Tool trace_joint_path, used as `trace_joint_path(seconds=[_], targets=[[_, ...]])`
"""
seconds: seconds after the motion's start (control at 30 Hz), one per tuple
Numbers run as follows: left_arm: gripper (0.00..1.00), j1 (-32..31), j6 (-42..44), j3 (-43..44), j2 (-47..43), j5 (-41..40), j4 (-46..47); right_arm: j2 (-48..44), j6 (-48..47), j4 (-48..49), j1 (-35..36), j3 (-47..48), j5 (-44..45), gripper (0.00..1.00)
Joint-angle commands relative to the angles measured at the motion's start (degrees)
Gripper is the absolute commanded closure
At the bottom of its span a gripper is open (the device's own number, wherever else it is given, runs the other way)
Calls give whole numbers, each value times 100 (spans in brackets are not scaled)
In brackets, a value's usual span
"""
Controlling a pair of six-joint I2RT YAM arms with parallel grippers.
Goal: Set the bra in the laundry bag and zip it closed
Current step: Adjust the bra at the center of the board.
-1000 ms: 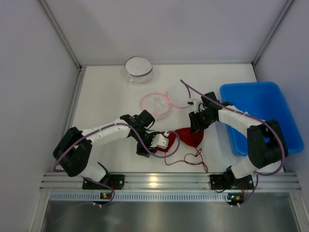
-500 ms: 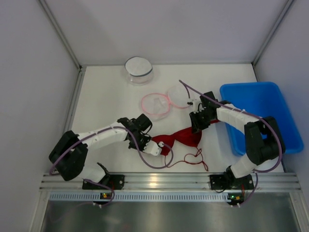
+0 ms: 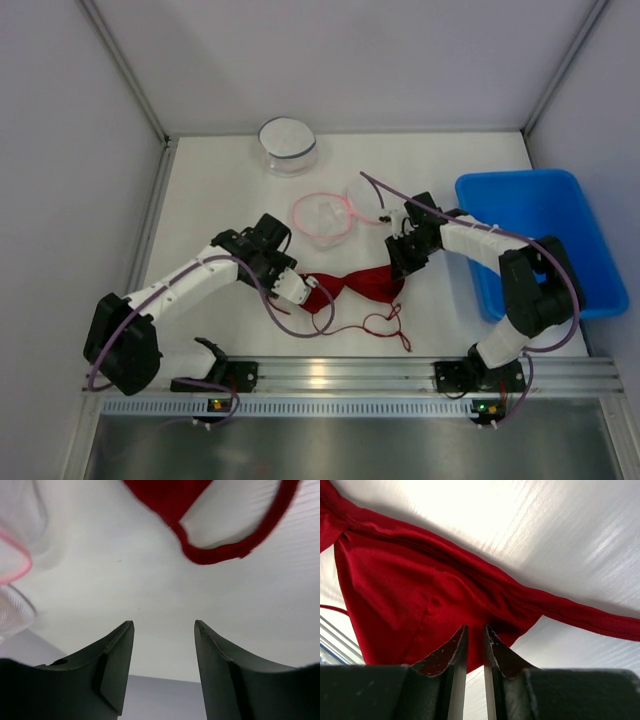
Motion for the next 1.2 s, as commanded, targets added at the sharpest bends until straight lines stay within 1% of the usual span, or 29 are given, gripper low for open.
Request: trace_joint_path(seconds=[0.0,0.03,0.07,0.1,0.17,0.2,0.27,0.3,0.37,0.4,0.47,0.5,0.6,0.67,0.73,0.8,0.83,0.97,1.03,1.07,1.1,1.13,1.17], targets=[[42,239,-188,411,64,-227,586,89,25,122,99,324,11,82],[42,352,-409,551,134,-174,614,81,17,104,99,315,55,82],[42,432,-707,831,204,52,588,81,8,104,99,298,220,82],[43,502,-1258,982,309,220,518,37,-1,113,91,263,318,83],[44,827,-1666,1176,389,868,159,-51,16,148,82,157,546,84],[44,1002,-2129,1255,442,1003,105,-60,8,87,47,174,608,85],[45,1153,-2702,1273,512,1266,52,-95,17,43,12,201,784,87],[45,1258,-3262,1300,643,1328,25,-104,34,25,-23,201,828,88],[45,1338,-3784,1317,810,1452,-54,-165,61,-2,-50,192,907,89],[45,1416,-4195,1361,907,1661,-211,-192,61,-1,-67,183,908,89],[45,1478,-4496,1423,1171,1917,-405,-218,69,7,-76,174,855,89],[46,1531,-4533,1432,1224,2283,-528,-227,78,25,-85,166,829,89],[43,1532,-4506,1265,1312,2752,-626,-367,104,86,-111,87,662,84],[43,1496,-4498,1089,1391,2771,-625,-542,122,113,-138,78,478,76],[43,1391,-4507,993,1426,2779,-643,-701,201,174,-234,43,241,70],[42,1286,-4516,861,1462,2814,-643,-938,280,262,-339,34,91,68],[42,1250,-4507,826,1453,2823,-652,-1026,333,306,-366,34,-49,63],[41,970,-4647,597,1584,2561,-634,-1290,351,394,-507,148,-138,60],[45,872,-4761,553,1786,2394,-556,-1308,351,394,-594,218,-164,59],[47,872,-4979,544,1891,2053,-355,-1291,359,377,-604,236,-173,59],[51,872,-5060,527,1962,1780,-266,-1273,351,350,-621,288,-182,59],[60,872,-5121,518,2145,1508,-187,-1264,325,307,-647,306,-208,59],[65,881,-5183,518,2217,1070,-47,-1247,316,297,-656,306,-209,59]])
